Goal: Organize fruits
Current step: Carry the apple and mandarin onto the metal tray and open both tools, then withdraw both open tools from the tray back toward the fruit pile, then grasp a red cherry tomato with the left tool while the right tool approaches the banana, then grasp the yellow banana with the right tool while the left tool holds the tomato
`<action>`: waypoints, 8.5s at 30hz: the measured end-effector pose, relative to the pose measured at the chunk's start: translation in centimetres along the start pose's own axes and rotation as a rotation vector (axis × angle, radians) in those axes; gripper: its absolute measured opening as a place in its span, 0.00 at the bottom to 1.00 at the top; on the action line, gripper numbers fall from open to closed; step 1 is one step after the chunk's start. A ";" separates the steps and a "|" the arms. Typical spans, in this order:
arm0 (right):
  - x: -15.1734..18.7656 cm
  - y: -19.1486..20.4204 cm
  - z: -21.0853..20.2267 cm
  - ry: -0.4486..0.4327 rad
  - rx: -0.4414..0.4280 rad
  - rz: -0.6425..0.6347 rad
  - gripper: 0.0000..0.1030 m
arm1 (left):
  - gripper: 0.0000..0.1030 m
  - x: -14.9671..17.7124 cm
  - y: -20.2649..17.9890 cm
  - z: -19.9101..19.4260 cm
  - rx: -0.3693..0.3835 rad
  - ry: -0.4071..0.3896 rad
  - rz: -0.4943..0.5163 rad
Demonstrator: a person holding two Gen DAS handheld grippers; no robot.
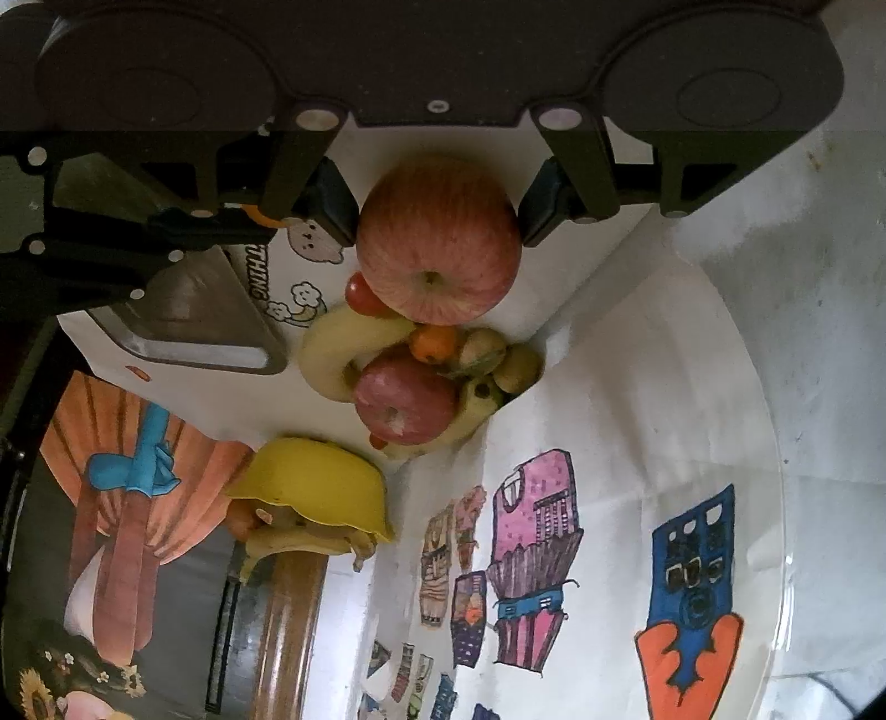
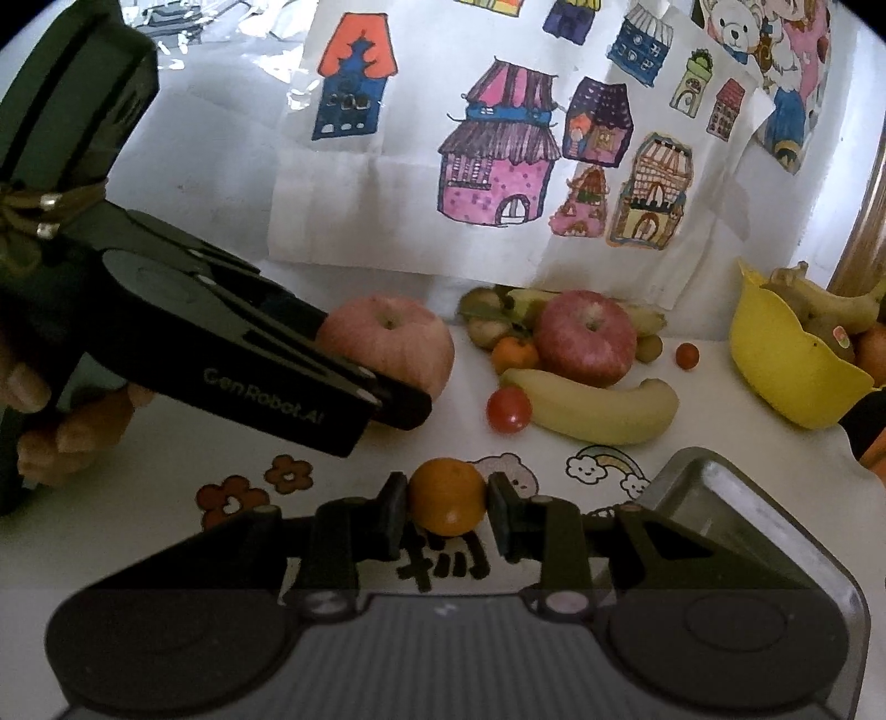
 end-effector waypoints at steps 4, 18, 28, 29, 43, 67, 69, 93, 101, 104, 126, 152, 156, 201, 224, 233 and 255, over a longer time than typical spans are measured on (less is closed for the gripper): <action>0.1 -0.1 -1.0 -0.013 0.014 0.001 0.33 | 0.62 0.0 -0.6 -0.5 0.018 0.004 -0.011; 2.1 -10.4 -7.5 -0.044 0.258 0.120 0.34 | 0.63 -4.1 -8.0 2.2 0.124 -0.017 -0.036; 5.1 -18.7 -6.6 -0.020 0.335 0.197 0.34 | 0.63 -4.9 -14.0 8.7 0.168 -0.002 -0.007; 5.4 -19.3 -6.3 -0.014 0.338 0.199 0.34 | 0.63 -4.8 -14.5 9.4 0.171 0.003 -0.001; 7.7 -21.5 -3.4 0.053 0.352 0.225 0.34 | 0.63 -4.1 -16.1 12.1 0.182 0.039 0.024; 7.6 -20.1 -5.3 -0.004 0.391 0.236 0.79 | 0.86 -4.7 -15.5 9.2 0.176 -0.002 0.026; 7.4 -19.6 -6.1 -0.016 0.403 0.232 0.81 | 0.93 -4.9 -15.1 8.2 0.165 -0.024 0.024; 0.9 -9.7 -16.9 -0.192 0.477 0.259 1.00 | 0.99 -6.0 -8.1 -6.4 0.089 -0.212 -0.017; 0.5 -5.6 -17.8 -0.195 0.463 0.314 1.00 | 0.99 -4.0 -4.7 -9.4 0.033 -0.207 -0.002; 0.8 -4.1 -17.9 -0.183 0.467 0.345 1.00 | 0.99 -3.0 -3.6 -10.4 0.019 -0.201 0.007; 7.0 2.0 -18.4 -0.027 0.616 0.645 1.00 | 0.99 2.0 0.8 -12.3 -0.030 -0.128 0.037; 2.6 -3.7 -13.8 -0.064 0.514 0.487 1.00 | 0.99 -1.5 0.1 -5.6 -0.050 -0.103 0.110; 1.6 -5.4 -12.2 -0.072 0.440 0.507 1.00 | 0.99 -1.7 -0.4 -4.4 -0.029 -0.099 0.132; -4.5 -16.5 9.7 0.220 0.124 0.389 0.61 | 0.26 -1.8 -3.4 6.0 0.053 0.037 0.131; -5.7 -15.7 10.6 0.294 -0.075 0.414 0.46 | 0.26 -1.6 1.0 1.6 -0.020 0.038 -0.001; -5.1 -10.9 8.7 0.290 -0.091 0.347 0.55 | 0.27 0.0 2.2 0.6 -0.021 0.047 -0.014; -2.9 -7.8 7.4 0.210 0.190 0.648 0.61 | 0.26 1.0 2.8 -1.7 -0.019 0.035 -0.030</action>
Point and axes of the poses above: each gripper's, at about its wrist camera, not at the fingertips, and z roughly the way its jaws point, y to its left, x to its underside, the point moved 8 cm from there along z, roughly the way its jaws point, and after that the axes turned 5 degrees about -y, right-handed, at the moved point
